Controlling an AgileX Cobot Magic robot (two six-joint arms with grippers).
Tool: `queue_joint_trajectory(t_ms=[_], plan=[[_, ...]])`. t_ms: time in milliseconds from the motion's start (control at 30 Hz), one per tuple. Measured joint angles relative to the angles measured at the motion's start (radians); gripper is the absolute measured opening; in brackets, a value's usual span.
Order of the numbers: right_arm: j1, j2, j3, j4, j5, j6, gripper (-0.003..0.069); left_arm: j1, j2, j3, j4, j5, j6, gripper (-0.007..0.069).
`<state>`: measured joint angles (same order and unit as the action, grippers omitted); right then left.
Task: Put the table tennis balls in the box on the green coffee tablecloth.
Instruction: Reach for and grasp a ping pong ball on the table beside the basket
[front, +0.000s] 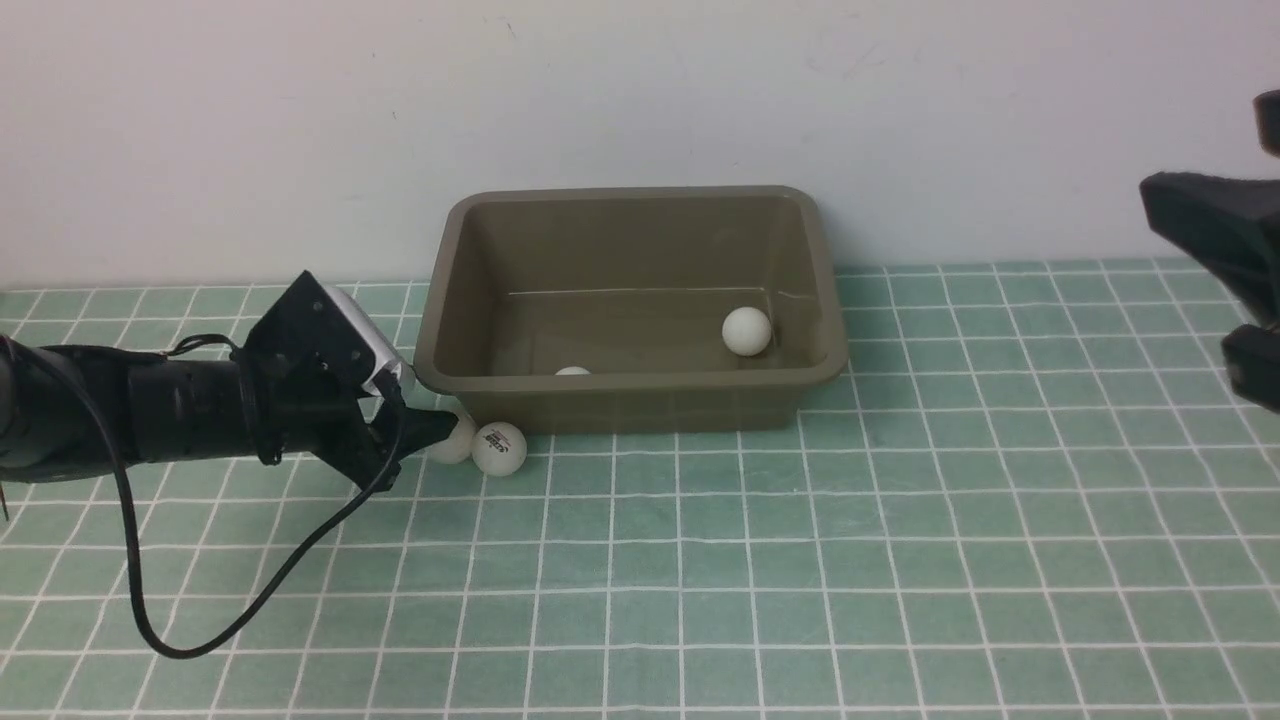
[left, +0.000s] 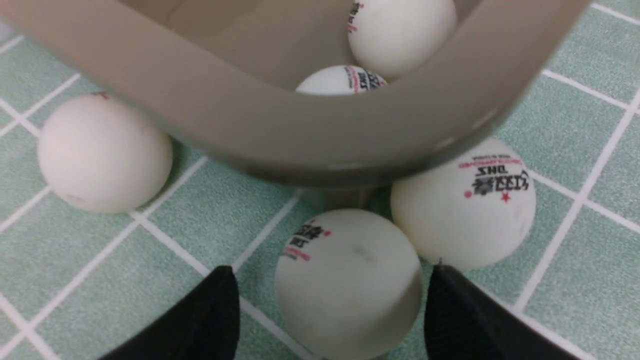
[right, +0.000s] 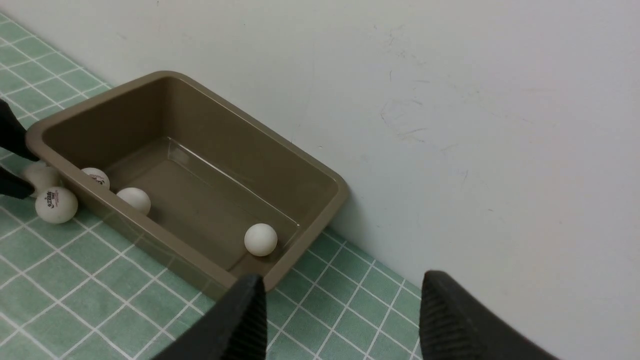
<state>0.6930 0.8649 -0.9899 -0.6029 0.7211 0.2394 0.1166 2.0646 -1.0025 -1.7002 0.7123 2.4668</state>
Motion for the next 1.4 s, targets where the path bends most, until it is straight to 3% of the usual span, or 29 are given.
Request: queue_joint_trajectory(t_ms=[433, 667, 1400], plan=[[0.000, 0.000, 0.000, 0.000, 0.000, 0.000, 0.0385, 0.000, 0.000, 0.000, -0.002, 0.000, 0.074, 0.0439], [0.000, 0.000, 0.000, 0.000, 0.000, 0.000, 0.0385, 0.000, 0.000, 0.000, -0.003, -0.002, 0.090, 0.0311], [0.000, 0.000, 0.000, -0.019, 0.000, 0.004, 0.0385, 0.000, 0.000, -0.005, -0.007, -0.016, 0.096, 0.0318]])
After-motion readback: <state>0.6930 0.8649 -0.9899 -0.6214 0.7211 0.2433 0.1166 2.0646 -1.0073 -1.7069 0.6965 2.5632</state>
